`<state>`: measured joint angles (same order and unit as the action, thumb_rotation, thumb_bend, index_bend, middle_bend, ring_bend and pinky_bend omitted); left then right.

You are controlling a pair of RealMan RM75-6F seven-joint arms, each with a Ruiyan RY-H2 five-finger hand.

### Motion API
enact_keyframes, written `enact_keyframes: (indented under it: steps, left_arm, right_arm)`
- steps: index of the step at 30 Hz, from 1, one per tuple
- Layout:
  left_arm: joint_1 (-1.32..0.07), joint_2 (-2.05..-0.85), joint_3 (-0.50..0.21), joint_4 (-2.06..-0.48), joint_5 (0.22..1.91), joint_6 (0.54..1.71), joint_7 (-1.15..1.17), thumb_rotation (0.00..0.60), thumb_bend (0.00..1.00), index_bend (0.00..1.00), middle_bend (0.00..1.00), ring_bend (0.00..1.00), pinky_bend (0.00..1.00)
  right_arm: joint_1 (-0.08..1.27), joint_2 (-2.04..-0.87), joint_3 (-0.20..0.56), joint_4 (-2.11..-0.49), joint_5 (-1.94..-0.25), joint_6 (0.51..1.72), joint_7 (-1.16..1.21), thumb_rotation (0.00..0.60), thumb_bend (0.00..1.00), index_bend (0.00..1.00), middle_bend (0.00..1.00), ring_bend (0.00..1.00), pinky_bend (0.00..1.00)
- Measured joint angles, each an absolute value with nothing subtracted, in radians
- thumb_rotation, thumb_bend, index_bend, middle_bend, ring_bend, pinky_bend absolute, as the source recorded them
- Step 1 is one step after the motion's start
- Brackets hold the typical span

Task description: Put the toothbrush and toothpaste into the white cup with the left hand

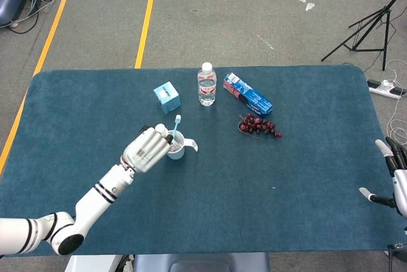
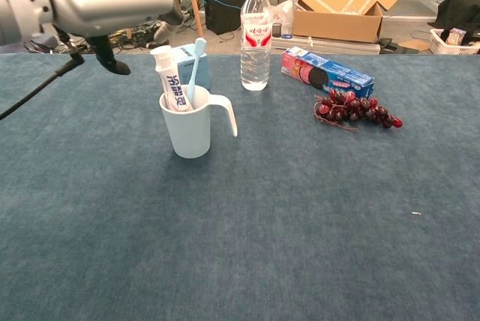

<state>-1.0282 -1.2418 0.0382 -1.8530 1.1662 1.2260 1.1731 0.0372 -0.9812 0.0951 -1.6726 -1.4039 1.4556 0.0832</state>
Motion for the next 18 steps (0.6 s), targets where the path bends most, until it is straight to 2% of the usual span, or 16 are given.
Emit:
enact_keyframes:
  steps: [5, 6, 8, 10, 12, 14, 18]
  left_arm:
    - [-0.938, -1.195, 0.068, -1.903, 1.249, 1.331, 1.149, 0.6, 0.03, 0.43, 1.0, 1.0, 1.0]
    - [-0.913, -1.186, 0.074, -1.911, 1.26, 1.359, 1.141, 0.6, 0.03, 0.41, 0.99, 0.99, 1.0]
    - [-0.848, -1.165, 0.087, -1.931, 1.276, 1.425, 1.12, 0.6, 0.03, 0.36, 0.92, 0.9, 0.97]
    - [-0.777, -1.149, 0.098, -1.947, 1.28, 1.487, 1.09, 0.6, 0.03, 0.32, 0.79, 0.76, 0.9]
    - [-0.718, -1.138, 0.106, -1.954, 1.28, 1.536, 1.051, 0.6, 0.03, 0.3, 0.61, 0.59, 0.75]
    - [-0.657, -1.132, 0.112, -1.953, 1.281, 1.577, 0.992, 0.6, 0.03, 0.3, 0.51, 0.49, 0.64]
    - [-0.585, -1.128, 0.119, -1.93, 1.285, 1.612, 0.845, 0.6, 0.03, 0.31, 0.41, 0.38, 0.45]
  right_arm:
    - [0.038, -0.985, 0.095, -1.673, -1.403, 1.456, 0.073, 0.6, 0.0, 0.01, 0.0, 0.0, 0.26]
    - [0.038, -0.986, 0.096, -1.673, -1.401, 1.456, 0.071, 0.6, 0.0, 0.01, 0.0, 0.0, 0.26]
    - [0.038, -0.987, 0.097, -1.672, -1.397, 1.456, 0.067, 0.6, 0.0, 0.01, 0.0, 0.0, 0.26]
    - [0.039, -0.989, 0.098, -1.671, -1.393, 1.455, 0.061, 0.6, 0.0, 0.01, 0.0, 0.0, 0.26]
    - [0.039, -0.992, 0.1, -1.67, -1.387, 1.456, 0.053, 0.6, 0.0, 0.01, 0.0, 0.0, 0.26]
    - [0.039, -0.994, 0.101, -1.67, -1.385, 1.456, 0.049, 0.6, 0.0, 0.01, 0.0, 0.0, 0.26]
    - [0.039, -0.999, 0.103, -1.669, -1.38, 1.458, 0.035, 0.6, 0.0, 0.02, 0.0, 0.0, 0.26]
